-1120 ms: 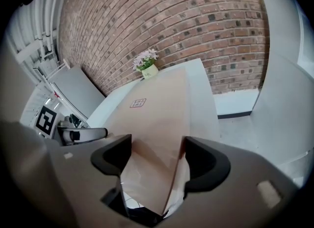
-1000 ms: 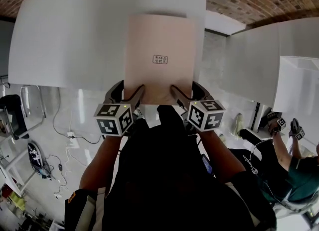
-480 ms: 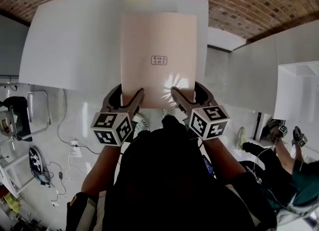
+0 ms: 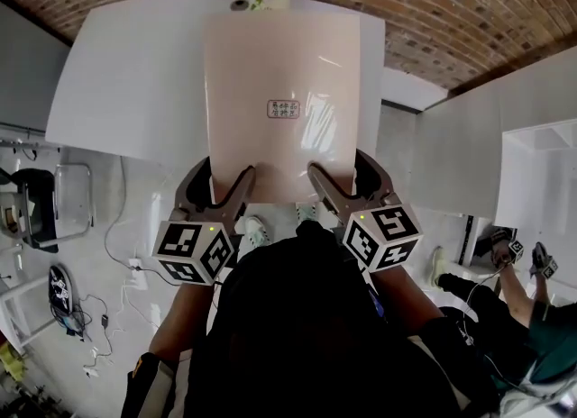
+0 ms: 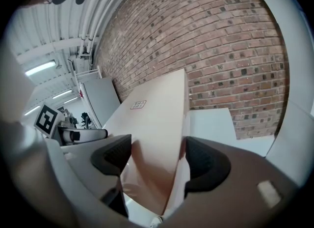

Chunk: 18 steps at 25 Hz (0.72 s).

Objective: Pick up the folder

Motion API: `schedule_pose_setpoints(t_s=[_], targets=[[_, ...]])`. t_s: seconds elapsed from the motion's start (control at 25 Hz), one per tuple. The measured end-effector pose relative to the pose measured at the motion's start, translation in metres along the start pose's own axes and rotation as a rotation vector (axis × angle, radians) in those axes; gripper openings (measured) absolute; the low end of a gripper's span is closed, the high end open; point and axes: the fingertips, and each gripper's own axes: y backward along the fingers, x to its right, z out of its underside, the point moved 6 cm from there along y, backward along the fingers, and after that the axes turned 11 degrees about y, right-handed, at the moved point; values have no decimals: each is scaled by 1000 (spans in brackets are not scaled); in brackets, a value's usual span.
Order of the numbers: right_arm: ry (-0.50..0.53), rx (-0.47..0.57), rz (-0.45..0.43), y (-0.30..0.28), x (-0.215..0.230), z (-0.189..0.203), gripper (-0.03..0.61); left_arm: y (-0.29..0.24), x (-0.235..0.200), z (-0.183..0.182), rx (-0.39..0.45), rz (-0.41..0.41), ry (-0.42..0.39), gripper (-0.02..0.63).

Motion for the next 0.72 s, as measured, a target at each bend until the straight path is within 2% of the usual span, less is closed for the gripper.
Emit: schedule_pose_setpoints(t_s=[0.36,0.72], targets=[[42,76,-13,14,-28,-24,347,37,4,-20,91,4,-28,319],[87,113,-15,22,-44,-33,345,56,4,-26,123,3,-48,319]])
